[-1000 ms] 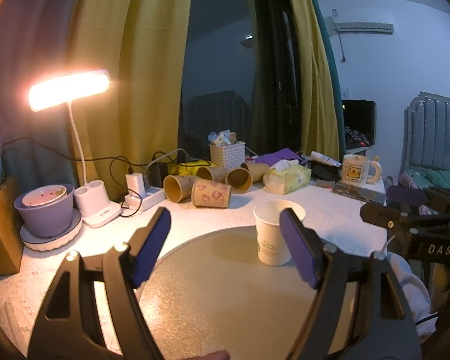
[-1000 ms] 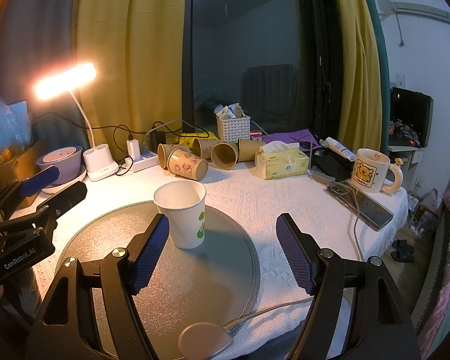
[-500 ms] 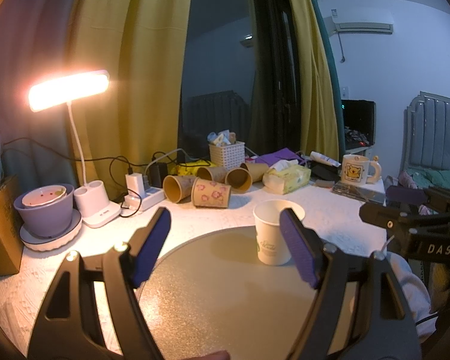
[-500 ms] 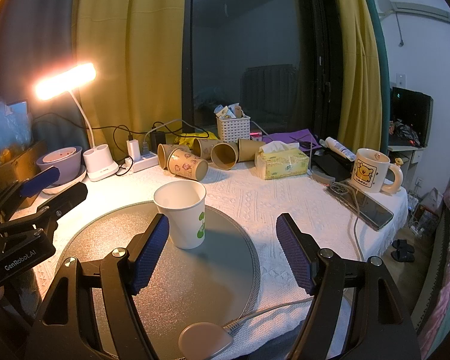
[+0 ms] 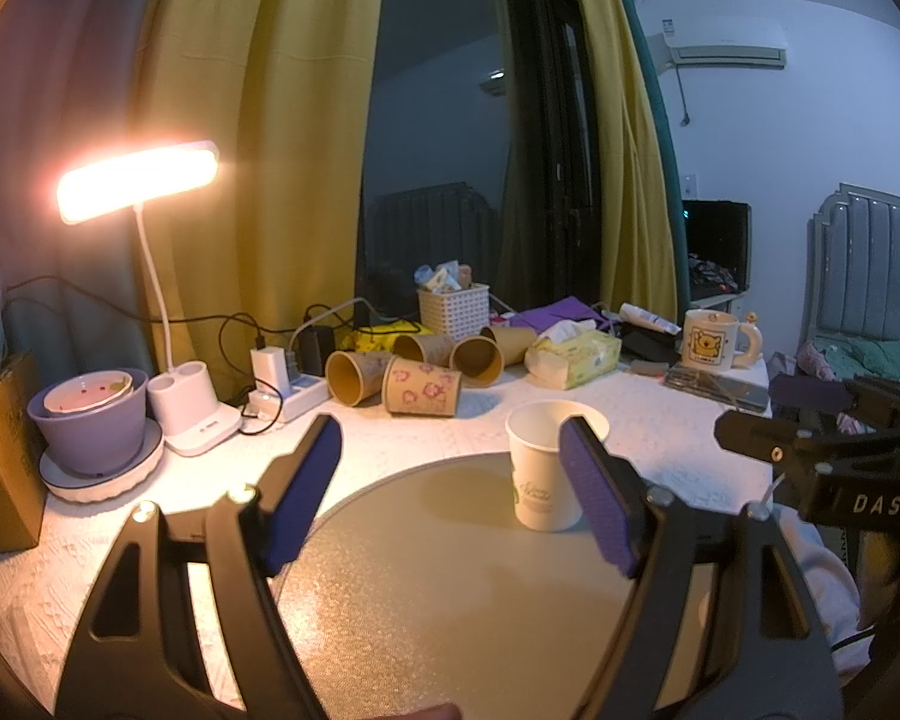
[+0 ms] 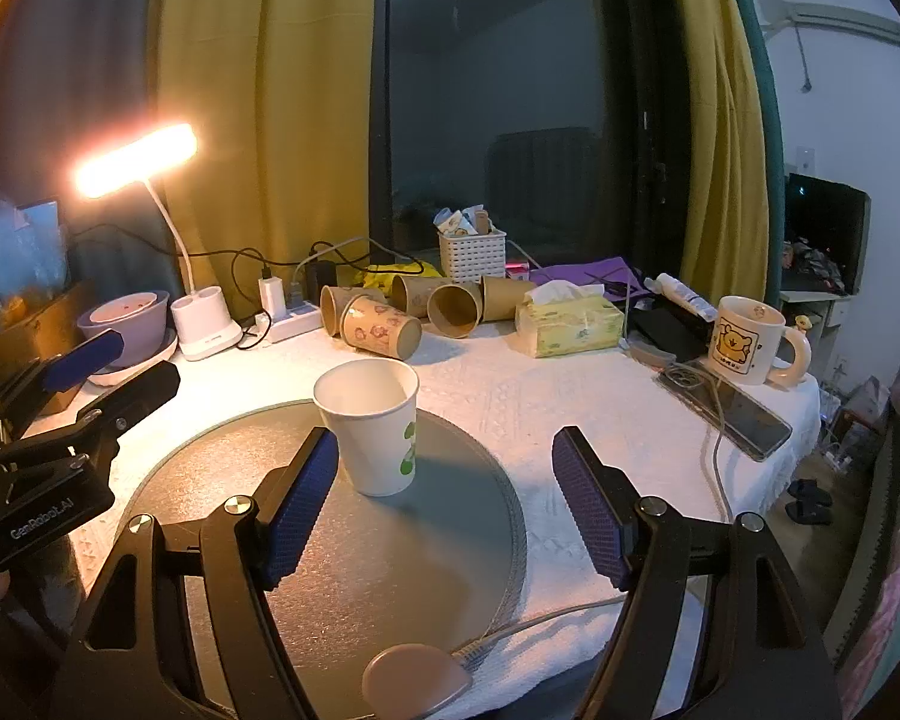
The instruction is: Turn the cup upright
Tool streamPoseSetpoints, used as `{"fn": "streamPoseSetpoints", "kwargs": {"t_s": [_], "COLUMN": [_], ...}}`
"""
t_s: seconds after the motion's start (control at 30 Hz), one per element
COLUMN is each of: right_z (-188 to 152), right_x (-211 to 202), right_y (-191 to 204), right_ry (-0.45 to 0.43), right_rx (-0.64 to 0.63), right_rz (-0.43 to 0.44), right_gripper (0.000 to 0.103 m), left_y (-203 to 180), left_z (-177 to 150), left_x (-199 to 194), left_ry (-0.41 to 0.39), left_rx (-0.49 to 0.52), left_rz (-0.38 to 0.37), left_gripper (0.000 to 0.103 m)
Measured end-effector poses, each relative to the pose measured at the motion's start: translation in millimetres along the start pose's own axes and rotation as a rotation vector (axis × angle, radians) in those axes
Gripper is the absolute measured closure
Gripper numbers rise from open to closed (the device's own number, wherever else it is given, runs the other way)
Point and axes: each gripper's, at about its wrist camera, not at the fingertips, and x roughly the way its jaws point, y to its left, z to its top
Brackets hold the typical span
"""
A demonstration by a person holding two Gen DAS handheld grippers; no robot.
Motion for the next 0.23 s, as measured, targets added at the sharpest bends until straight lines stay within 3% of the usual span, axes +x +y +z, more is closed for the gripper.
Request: {"fn": "streamPoseSetpoints", "kwargs": {"t_s": [0.17, 0.23], "right_z": [2.2, 5.6], "right_x": [4.2, 12.2], "right_y": [3.3, 9.2], "right_ry": [0.015, 0.055], "right_rx": [-0.034, -0.115], "right_rz": [0.023, 0.085], "right_gripper": [0.026, 0.026], "left_y": [-1.4, 0.5], "left_z": [-1.6, -1.4], "left_x": [0.2, 4.3], "left_ry": [-0.001, 0.023], "left_rx": [-0.005, -0.017], "left_rz": [-0.03, -0.038], "left_gripper": [0.027, 0.027]}}
